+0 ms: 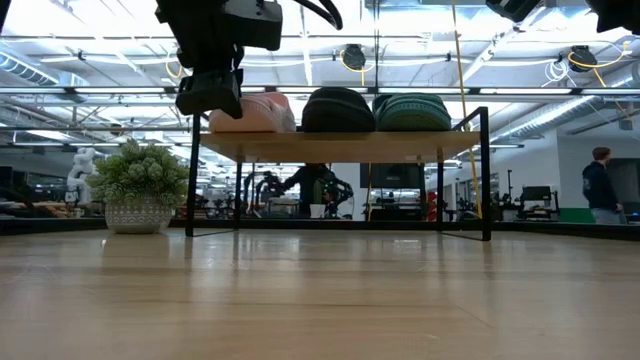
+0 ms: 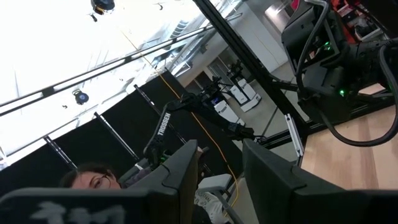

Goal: Pick and place slides into the shelf
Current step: Put the pink slippers on the shelf

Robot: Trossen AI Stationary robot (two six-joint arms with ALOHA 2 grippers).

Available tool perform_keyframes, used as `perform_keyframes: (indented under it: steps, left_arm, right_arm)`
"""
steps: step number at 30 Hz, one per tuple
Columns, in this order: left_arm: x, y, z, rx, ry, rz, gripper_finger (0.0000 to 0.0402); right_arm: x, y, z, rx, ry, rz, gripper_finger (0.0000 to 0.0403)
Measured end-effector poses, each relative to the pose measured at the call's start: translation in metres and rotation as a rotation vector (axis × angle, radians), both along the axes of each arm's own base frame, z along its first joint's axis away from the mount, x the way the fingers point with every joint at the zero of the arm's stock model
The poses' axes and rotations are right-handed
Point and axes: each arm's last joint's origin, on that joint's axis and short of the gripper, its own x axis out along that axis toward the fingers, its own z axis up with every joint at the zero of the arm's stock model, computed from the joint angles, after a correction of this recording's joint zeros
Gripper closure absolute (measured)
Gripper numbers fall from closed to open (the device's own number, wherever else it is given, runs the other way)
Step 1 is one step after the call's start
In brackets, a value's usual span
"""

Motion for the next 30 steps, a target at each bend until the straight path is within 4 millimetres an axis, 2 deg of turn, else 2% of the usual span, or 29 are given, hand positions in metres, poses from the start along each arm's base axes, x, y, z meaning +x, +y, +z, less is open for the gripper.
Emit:
perform_keyframes:
  steps: [19, 30]
  left_arm:
    - [-0.004, -0.002, 0.013, -0.149, -0.043, -0.006, 0.0315]
    - [-0.005, -0.001, 0.015, -0.176, -0.046, 0.000, 0.0315]
  right_arm:
    - [0.000, 0.000, 0.001, 0.001, -0.010, -0.002, 0.0285]
    - [0.000, 0.000, 0.001, 0.002, -0.008, -0.002, 0.0285]
